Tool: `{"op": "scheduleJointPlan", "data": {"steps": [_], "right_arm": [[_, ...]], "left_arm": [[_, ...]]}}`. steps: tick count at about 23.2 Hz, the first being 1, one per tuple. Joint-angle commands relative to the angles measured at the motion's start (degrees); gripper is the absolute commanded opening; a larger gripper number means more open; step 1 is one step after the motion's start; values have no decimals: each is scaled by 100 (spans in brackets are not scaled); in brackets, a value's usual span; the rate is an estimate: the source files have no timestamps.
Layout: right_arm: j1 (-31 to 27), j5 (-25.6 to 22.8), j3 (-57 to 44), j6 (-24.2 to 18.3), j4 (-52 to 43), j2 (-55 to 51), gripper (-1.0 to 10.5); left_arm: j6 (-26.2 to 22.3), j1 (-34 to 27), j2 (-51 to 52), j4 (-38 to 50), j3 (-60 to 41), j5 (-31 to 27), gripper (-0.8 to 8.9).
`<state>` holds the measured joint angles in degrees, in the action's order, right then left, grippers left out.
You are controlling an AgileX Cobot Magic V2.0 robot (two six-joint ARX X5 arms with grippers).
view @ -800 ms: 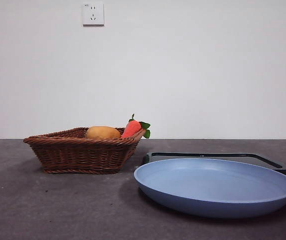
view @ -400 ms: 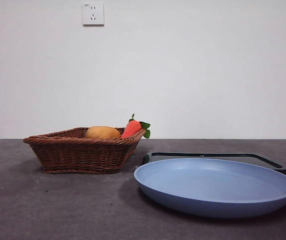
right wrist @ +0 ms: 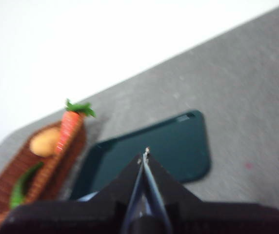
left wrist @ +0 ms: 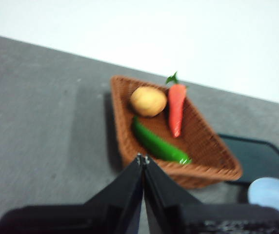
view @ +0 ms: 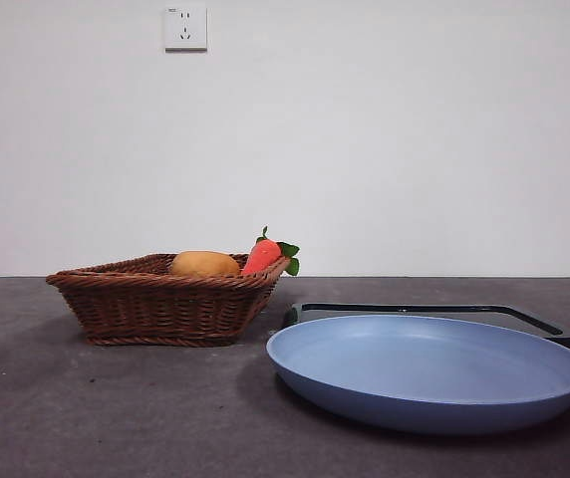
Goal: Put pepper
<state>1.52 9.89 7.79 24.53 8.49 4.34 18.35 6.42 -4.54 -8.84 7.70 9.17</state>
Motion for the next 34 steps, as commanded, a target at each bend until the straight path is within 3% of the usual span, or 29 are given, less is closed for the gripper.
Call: {"op": "scheduleJointPlan", "data": {"steps": [1, 6, 11, 18, 23, 26, 27, 30, 34], "right_arm": [[15, 216, 411, 92, -35, 372, 5], [28, 660, 1283, -177, 424, 1237, 5], [125, 1110, 2470, -940, 1725, 2245, 5], [289, 1119, 3781, -1727, 3467, 3230, 6], [317, 1117, 4319, -2389, 4562, 3692, 6], [317, 1117, 4319, -2444, 4625, 3724, 15], [317, 1117, 4319, -2446, 4623, 3724, 36], [317, 1117, 4319, -2439, 4623, 3753, 269], [317, 1119, 4319, -2439, 4601, 3967, 299]], "left_arm": [[79, -13, -323, -140, 380, 59, 6], [-52, -13, -1102, -474, 1047, 581, 6], [-496, -13, -1912, -1025, 1794, 1266, 6], [-992, -11, -2691, -1897, 2667, 1958, 6], [-1362, -2, -3008, -2647, 3195, 1985, 6], [-1408, -2, -3010, -2680, 3246, 1963, 13], [-1397, -2, -3010, -2682, 3248, 1963, 50], [-1357, -2, -3012, -2680, 3248, 1965, 327], [-1342, -2, -3014, -2680, 3248, 1976, 338]]}}
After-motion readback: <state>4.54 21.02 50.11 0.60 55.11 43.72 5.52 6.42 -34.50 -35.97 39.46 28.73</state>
